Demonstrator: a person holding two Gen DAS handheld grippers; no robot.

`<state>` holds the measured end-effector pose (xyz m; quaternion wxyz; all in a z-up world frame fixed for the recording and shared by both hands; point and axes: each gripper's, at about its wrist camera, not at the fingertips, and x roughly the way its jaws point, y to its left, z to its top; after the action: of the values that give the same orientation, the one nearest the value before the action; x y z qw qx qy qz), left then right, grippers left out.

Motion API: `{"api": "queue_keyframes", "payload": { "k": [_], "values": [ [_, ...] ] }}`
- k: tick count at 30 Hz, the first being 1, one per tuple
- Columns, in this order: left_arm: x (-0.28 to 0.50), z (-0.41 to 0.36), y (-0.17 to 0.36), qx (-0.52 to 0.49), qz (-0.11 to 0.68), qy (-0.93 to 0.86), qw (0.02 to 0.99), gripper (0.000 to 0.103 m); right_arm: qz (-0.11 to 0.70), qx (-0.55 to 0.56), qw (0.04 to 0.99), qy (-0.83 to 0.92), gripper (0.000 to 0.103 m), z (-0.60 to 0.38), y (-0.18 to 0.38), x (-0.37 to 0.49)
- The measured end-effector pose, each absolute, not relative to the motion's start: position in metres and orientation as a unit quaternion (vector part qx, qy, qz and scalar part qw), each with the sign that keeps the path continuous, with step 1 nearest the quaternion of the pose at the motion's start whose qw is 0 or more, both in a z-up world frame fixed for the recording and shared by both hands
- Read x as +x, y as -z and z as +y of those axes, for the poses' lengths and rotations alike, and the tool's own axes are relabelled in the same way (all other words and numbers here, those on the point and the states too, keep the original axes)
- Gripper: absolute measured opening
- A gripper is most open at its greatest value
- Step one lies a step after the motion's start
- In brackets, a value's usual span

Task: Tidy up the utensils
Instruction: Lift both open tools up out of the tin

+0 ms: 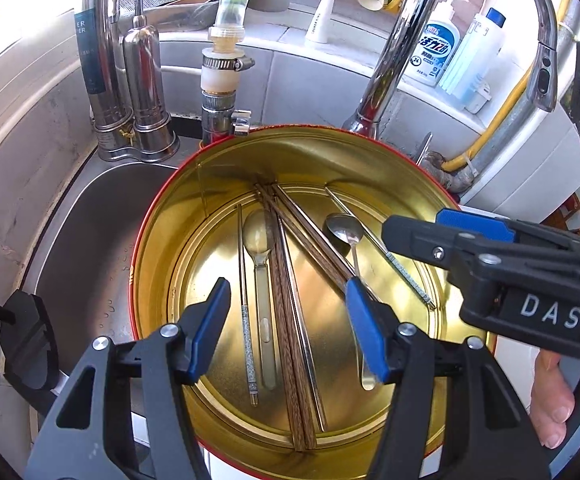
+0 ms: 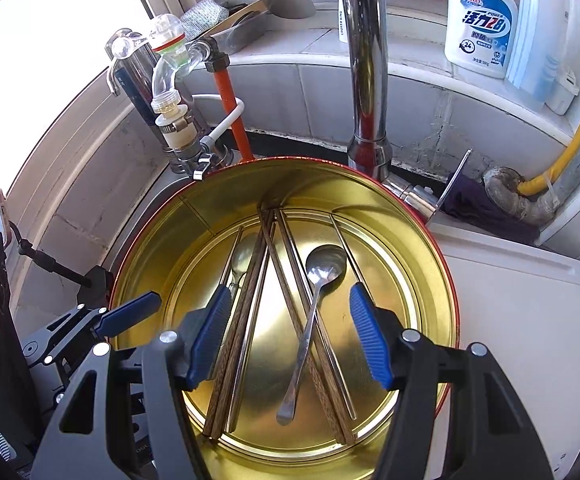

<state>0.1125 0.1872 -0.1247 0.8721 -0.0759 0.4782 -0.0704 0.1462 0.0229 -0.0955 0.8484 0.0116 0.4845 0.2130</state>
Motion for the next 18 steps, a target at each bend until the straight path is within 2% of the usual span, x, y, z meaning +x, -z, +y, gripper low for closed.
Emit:
{"api": "queue_keyframes", "payload": {
  "k": [1,3,4,18],
  "values": [
    [0.110,0.188,0.122,-0.077,0.472,0.069,0.875,0.069,0.480,0.013,0.851,-0.212,0.071,0.022,0.093,0.143],
    [0.103,0.188,0.116,-0.080,0.458,0.070,0.883,0.075,0.465,0.021,0.861,-0.207,0.089,0.017,0.086,0.136],
    [0.099,0.188,0.113,-0.082,0.452,0.072,0.885,0.079,0.455,0.027,0.866,-0.205,0.094,0.013,0.083,0.133],
    [0.063,0.177,0.095,-0.082,0.435,0.084,0.893,0.080,0.415,0.098,0.888,-0.174,0.094,-0.038,0.065,0.081]
  ]
}}
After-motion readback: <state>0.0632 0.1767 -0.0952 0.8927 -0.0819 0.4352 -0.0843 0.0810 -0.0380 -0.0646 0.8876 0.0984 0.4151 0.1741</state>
